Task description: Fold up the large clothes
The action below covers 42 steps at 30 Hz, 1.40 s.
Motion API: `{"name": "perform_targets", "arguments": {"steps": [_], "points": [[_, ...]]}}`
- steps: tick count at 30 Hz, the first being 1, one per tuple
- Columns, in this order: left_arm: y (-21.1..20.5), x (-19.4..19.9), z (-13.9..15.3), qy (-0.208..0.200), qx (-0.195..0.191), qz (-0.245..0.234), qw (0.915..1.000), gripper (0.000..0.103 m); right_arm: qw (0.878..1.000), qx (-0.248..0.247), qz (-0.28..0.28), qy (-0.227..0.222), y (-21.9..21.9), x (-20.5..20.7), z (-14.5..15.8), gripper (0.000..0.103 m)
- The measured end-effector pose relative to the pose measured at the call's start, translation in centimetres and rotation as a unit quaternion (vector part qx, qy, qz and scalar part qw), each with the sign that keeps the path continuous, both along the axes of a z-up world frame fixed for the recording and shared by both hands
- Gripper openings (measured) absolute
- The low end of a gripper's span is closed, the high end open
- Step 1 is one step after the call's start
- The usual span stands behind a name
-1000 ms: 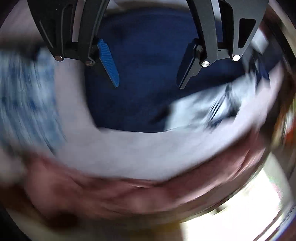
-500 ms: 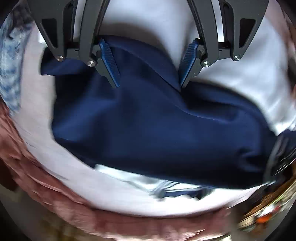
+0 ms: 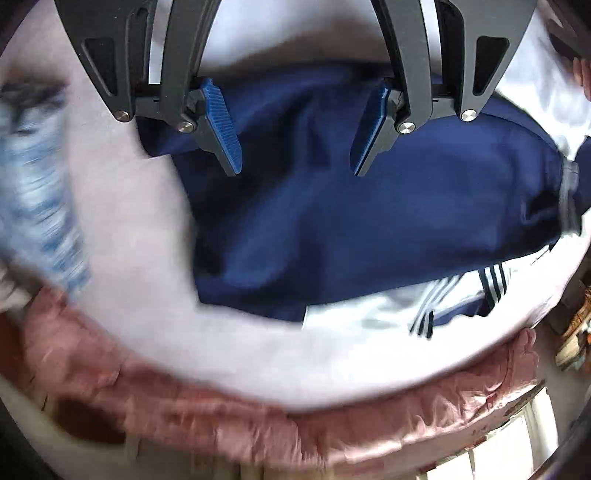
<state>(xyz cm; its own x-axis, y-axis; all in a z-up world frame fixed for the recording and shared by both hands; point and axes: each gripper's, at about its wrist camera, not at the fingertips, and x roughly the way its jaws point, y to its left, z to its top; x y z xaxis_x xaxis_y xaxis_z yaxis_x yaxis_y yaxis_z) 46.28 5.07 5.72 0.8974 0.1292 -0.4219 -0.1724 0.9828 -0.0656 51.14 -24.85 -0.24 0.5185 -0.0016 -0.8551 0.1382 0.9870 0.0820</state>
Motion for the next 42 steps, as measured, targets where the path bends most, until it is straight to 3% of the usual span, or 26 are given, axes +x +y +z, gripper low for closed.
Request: {"name": "perform_targets", "arguments": {"steps": [1, 3, 5, 7, 9, 13, 17, 20, 23, 25, 27, 30, 32, 33, 34, 36, 39, 42], "points": [[-0.2, -0.5, 0.5, -0.005, -0.002, -0.003, 1.0000, 0.054, 0.999, 0.026, 0.014, 0.024, -0.1, 0.5, -1.5, 0.066], [-0.8, -1.0, 1.0, 0.005, -0.008, -0.011, 0.9999, 0.059, 1.000, -0.006, 0.021, 0.006, 0.4, 0.5, -2.8, 0.070], [-1.6, -1.5, 1.4, 0.004, -0.010, -0.036, 0.9993, 0.061, 1.000, -0.019, 0.014, 0.010, 0.9, 0.3, -2.2, 0.070], [-2.1, -1.9, 2.1, 0.005, -0.002, -0.051, 0.9987, 0.075, 1.000, -0.018, 0.013, 0.010, 1.0, 0.2, -1.9, 0.070], [-1.7, -2.7, 3.3, 0.001, -0.006, -0.058, 0.9983, 0.077, 1.000, -0.026, 0.007, 0.008, 1.4, 0.2, -1.6, 0.070], [1.4, -5.4, 7.1, -0.013, -0.053, -0.056, 0.9969, 0.092, 0.999, -0.039, -0.005, -0.034, 1.6, -0.6, 1.3, 0.070], [2.9, -9.7, 9.8, -0.056, -0.089, -0.053, 0.9930, 0.096, 0.995, -0.038, -0.002, -0.095, 2.2, -2.4, 5.7, 0.071], [2.6, -12.0, 11.9, -0.073, -0.076, -0.086, 0.9907, 0.097, 0.989, -0.046, -0.009, -0.138, 2.7, -4.2, 8.5, 0.071], [4.6, -13.8, 14.1, -0.127, -0.086, -0.132, 0.9793, 0.100, 0.985, -0.017, -0.012, -0.170, 2.9, -5.5, 10.2, 0.072], [8.0, -13.4, 15.1, -0.124, -0.098, -0.090, 0.9833, 0.102, 0.983, 0.006, 0.001, -0.183, 2.9, -5.6, 10.6, 0.081], [11.7, -12.4, 15.3, -0.111, -0.106, -0.072, 0.9856, 0.102, 0.986, 0.001, -0.008, -0.167, 2.6, -4.9, 9.9, 0.081], [18.1, -9.7, 13.2, -0.051, -0.091, -0.026, 0.9942, 0.102, 0.988, 0.024, -0.028, -0.150, 1.3, -4.3, 9.1, 0.081], [22.7, -7.5, 9.9, 0.002, -0.093, 0.050, 0.9945, 0.102, 0.987, 0.047, -0.027, -0.150, 0.8, -4.4, 9.0, 0.081], [25.4, -6.1, 7.8, 0.050, -0.086, 0.098, 0.9902, 0.100, 0.987, 0.052, -0.024, -0.153, 0.9, -4.5, 9.1, 0.081], [27.9, -4.9, 5.5, 0.093, -0.089, 0.117, 0.9848, 0.096, 0.987, 0.047, -0.019, -0.155, 1.2, -4.6, 9.2, 0.081], [31.4, -4.4, 2.4, 0.141, -0.111, 0.140, 0.9738, 0.089, 0.987, 0.024, -0.016, -0.155, 2.3, -4.8, 9.2, 0.081], [35.4, -5.7, -1.6, 0.148, -0.182, 0.156, 0.9595, 0.089, 0.989, 0.009, 0.012, -0.149, 4.0, -4.8, 9.2, 0.081], [36.9, -5.5, -4.6, 0.173, -0.196, 0.185, 0.9473, 0.089, 0.989, 0.022, 0.034, -0.144, 4.9, -5.0, 9.2, 0.081]]}}
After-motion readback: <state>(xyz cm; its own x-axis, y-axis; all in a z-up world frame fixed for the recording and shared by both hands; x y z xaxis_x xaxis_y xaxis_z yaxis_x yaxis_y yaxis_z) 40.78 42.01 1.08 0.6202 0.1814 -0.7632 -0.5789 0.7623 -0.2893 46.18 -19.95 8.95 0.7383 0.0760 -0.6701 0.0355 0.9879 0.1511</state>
